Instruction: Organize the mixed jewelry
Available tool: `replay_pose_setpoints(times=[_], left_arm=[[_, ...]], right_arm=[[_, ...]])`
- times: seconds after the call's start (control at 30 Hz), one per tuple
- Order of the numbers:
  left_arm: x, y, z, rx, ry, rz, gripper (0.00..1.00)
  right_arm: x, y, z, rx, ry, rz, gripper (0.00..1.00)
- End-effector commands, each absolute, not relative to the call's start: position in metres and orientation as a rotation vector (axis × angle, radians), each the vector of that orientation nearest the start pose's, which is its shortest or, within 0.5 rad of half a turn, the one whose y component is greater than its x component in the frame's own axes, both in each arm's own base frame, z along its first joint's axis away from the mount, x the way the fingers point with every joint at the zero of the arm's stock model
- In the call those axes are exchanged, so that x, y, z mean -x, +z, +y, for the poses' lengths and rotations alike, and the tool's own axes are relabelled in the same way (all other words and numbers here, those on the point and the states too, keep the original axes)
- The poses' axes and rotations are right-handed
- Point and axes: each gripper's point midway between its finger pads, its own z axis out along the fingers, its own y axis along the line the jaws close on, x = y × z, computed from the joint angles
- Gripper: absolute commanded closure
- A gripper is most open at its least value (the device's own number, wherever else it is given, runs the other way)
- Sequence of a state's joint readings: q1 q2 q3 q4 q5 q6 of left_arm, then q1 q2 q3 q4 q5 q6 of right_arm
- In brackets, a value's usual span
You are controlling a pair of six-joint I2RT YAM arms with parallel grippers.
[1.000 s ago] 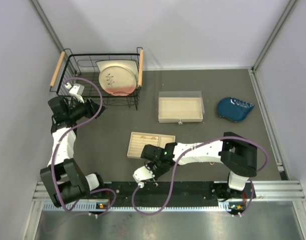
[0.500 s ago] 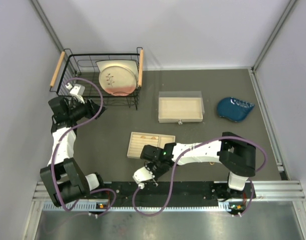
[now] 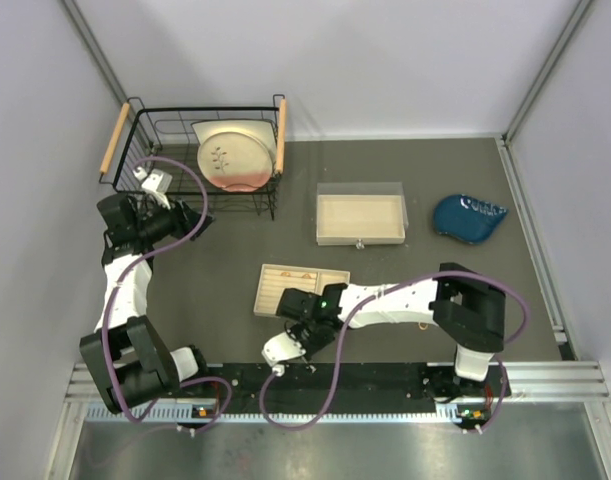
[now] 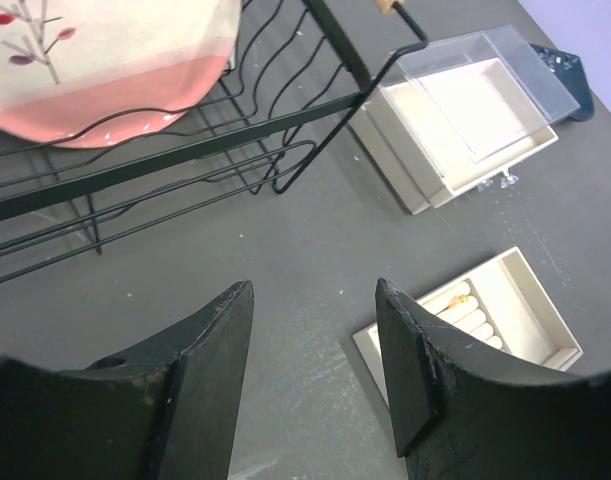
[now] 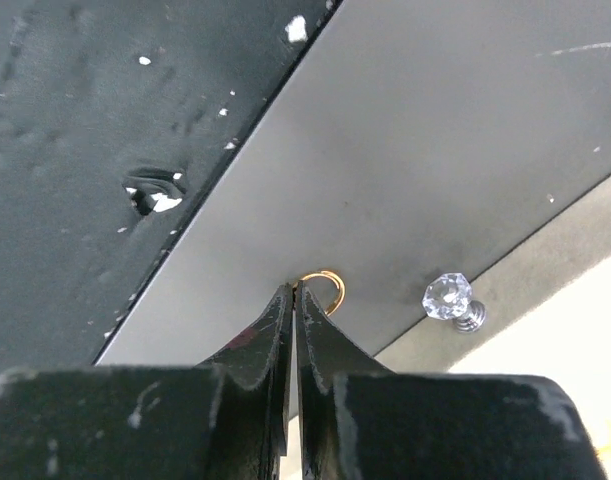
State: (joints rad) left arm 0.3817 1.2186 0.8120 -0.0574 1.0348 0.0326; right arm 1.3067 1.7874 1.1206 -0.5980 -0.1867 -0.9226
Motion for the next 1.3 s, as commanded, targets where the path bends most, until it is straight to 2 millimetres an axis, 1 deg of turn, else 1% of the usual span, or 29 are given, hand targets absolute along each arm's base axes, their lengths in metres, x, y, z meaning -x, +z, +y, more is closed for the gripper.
replay_pose_setpoints(times=[0.0,0.03,0.07,0.13,0.17,0.2,0.23,0.27,0.33,0.37,0.43,0.47,0.5,0.53,0.57,0.6,0.63,0.77,0.83,0.9,0.93,1.13,1.27], left_arm=[[-0.328,0.233,-0.047,-0.508,-0.81,1.732,0.43],[-0.323,0.234,-0.053,-0.547,-0.819,1.718,0.43],[-0.319,0.233,-0.063,-0.623,-0.818,1.691,0.43],[-0.309,0.234,-0.078,-0.696,-0.842,1.671,0.43],[-0.304,0.234,-0.09,-0.769,-0.845,1.639,0.43],[-0.301,0.234,-0.097,-0.796,-0.857,1.63,0.43],[-0.296,0.235,-0.104,-0.825,-0.87,1.618,0.43],[-0.291,0.235,-0.115,-0.879,-0.89,1.59,0.43],[-0.281,0.238,-0.128,-0.934,-0.939,1.549,0.44],[-0.275,0.239,-0.136,-0.966,-0.965,1.525,0.44],[-0.263,0.246,-0.145,-1.013,-1.023,1.47,0.45],[-0.256,0.247,-0.152,-1.041,-1.057,1.444,0.46],[-0.251,0.25,-0.156,-1.064,-1.07,1.418,0.46],[-0.241,0.252,-0.165,-1.102,-1.112,1.381,0.46],[-0.236,0.254,-0.169,-1.124,-1.124,1.36,0.46],[-0.231,0.257,-0.171,-1.143,-1.125,1.335,0.47],[-0.217,0.259,-0.184,-1.202,-1.165,1.28,0.47],[-0.193,0.266,-0.198,-1.301,-1.192,1.159,0.48],[-0.185,0.267,-0.204,-1.343,-1.183,1.103,0.48],[-0.18,0.268,-0.207,-1.366,-1.179,1.068,0.47],[-0.176,0.267,-0.21,-1.38,-1.191,1.052,0.45],[-0.166,0.27,-0.22,-1.429,-1.196,0.994,0.42],[-0.159,0.271,-0.225,-1.45,-1.215,0.978,0.42]], right_arm=[[-0.085,0.06,0.374,2.486,0.531,1.257,1.0],[-0.082,0.072,0.371,2.457,0.61,1.313,1.0],[-0.084,0.09,0.38,2.414,0.653,1.308,1.0],[-0.082,0.113,0.378,2.363,0.741,1.353,1.0],[-0.084,0.128,0.383,2.332,0.768,1.347,1.0],[-0.084,0.136,0.383,2.309,0.79,1.354,1.0],[-0.081,0.146,0.383,2.285,0.838,1.366,1.0],[-0.086,0.161,0.382,2.244,0.861,1.373,1.0],[-0.083,0.179,0.38,2.186,0.949,1.396,1.0],[-0.09,0.195,0.378,2.133,0.968,1.398,1.0],[-0.092,0.21,0.376,2.076,1.039,1.416,1.0],[-0.1,0.224,0.372,2.024,1.053,1.421,1.0],[-0.099,0.233,0.371,1.995,1.109,1.425,1.0],[-0.101,0.24,0.37,1.971,1.131,1.424,1.0],[-0.107,0.25,0.367,1.934,1.147,1.428,1.0],[-0.105,0.257,0.366,1.913,1.201,1.428,1.0],[-0.107,0.264,0.367,1.893,1.223,1.42,1.0],[-0.113,0.285,0.365,1.822,1.335,1.42,1.0],[-0.116,0.296,0.364,1.784,1.409,1.419,1.0],[-0.115,0.303,0.364,1.765,1.473,1.423,1.0],[-0.118,0.305,0.365,1.757,1.478,1.423,1.0],[-0.121,0.311,0.368,1.74,1.514,1.424,1.0],[-0.125,0.308,0.37,1.734,1.519,1.439,1.0]])
